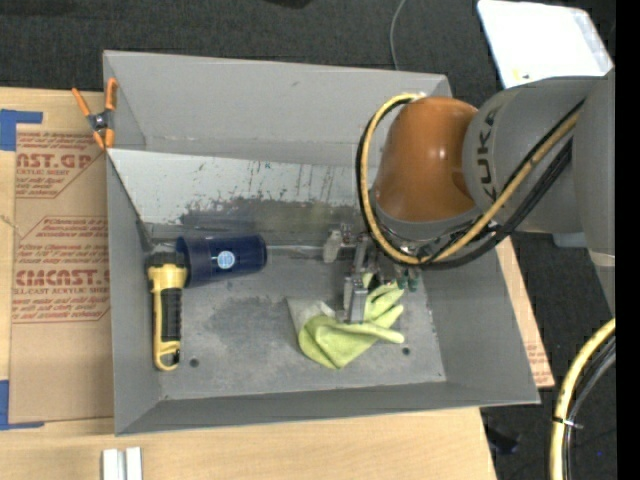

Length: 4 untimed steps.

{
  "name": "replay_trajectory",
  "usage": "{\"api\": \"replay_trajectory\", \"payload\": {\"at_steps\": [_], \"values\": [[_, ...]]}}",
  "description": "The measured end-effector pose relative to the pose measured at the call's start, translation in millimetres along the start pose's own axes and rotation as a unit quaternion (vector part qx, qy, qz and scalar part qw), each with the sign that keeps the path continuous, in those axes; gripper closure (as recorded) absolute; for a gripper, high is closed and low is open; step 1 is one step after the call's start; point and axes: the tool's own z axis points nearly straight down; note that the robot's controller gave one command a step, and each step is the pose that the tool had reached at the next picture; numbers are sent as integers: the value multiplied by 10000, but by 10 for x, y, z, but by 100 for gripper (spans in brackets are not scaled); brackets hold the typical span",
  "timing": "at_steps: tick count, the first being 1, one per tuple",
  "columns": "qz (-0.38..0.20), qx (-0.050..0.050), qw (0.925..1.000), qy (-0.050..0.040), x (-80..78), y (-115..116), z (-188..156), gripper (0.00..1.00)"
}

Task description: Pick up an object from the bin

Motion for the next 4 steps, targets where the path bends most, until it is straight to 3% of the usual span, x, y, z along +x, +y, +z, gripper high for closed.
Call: {"api": "replay_trajectory", "payload": {"at_steps": [1, 2, 3, 4], "values": [[1, -1, 10000, -35, -15, 0, -48, 0], [-316, 1, 9995, -50, 379, -165, 498, 0], [-1408, 7, 9900, -115, 68, -504, 645, 100], [-1410, 6, 9899, -115, 68, -504, 645, 100]]}}
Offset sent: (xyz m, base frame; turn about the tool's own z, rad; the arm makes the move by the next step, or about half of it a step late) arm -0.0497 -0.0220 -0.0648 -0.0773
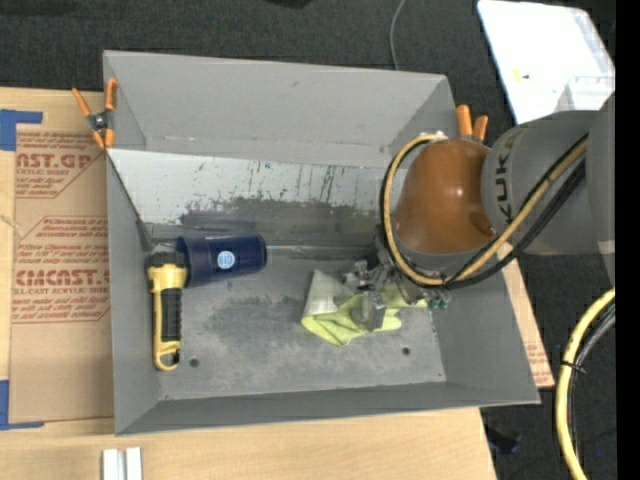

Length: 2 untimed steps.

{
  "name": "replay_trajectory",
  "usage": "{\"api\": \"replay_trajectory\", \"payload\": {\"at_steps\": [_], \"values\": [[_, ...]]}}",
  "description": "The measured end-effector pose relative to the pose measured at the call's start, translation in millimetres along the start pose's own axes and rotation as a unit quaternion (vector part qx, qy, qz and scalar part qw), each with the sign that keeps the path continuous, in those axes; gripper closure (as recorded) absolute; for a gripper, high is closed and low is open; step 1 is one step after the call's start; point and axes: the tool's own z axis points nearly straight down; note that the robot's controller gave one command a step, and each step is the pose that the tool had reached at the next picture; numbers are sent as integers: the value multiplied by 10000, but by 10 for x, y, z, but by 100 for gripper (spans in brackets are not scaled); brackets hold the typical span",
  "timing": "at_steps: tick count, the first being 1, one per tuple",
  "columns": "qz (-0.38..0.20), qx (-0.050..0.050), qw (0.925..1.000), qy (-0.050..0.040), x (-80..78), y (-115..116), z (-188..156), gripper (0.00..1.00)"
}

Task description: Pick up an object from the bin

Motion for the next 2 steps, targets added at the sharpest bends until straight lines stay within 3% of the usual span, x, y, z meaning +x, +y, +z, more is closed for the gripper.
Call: {"api": "replay_trajectory", "payload": {"at_steps": [2], "values": [[35, -11, 10000, 36, -20, 37, -1390, 100]]}}
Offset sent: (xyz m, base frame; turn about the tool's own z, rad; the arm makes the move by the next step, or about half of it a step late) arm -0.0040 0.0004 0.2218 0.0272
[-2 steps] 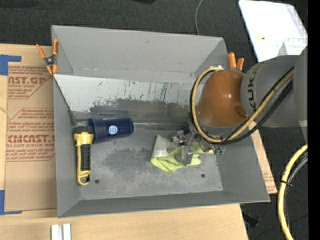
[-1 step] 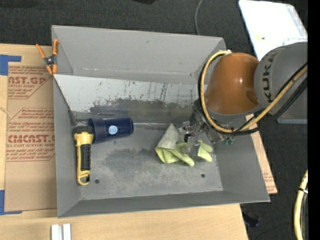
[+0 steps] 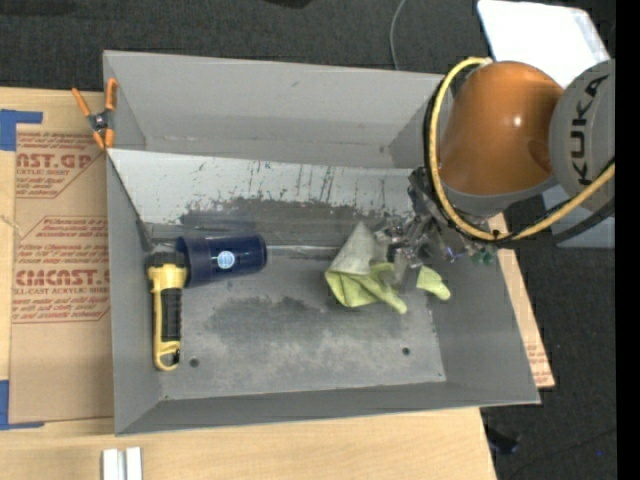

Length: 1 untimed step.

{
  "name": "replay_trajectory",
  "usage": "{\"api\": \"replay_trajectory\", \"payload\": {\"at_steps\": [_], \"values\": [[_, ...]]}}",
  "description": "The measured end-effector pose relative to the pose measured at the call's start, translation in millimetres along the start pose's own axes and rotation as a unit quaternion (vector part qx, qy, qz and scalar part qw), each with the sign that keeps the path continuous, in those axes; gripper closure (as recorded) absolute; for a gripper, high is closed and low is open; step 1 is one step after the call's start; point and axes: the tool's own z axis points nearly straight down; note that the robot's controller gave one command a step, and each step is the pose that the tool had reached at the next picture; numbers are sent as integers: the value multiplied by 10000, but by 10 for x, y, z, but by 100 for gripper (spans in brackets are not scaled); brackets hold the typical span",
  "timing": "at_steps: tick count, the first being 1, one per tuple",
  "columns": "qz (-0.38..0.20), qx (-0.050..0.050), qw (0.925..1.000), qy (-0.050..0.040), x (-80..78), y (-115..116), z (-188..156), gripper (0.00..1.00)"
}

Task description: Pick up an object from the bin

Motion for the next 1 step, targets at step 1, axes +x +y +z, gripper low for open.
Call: {"api": "replay_trajectory", "payload": {"at_steps": [1], "values": [[313, -6, 9995, -7, 26, 127, -753, 100]]}}
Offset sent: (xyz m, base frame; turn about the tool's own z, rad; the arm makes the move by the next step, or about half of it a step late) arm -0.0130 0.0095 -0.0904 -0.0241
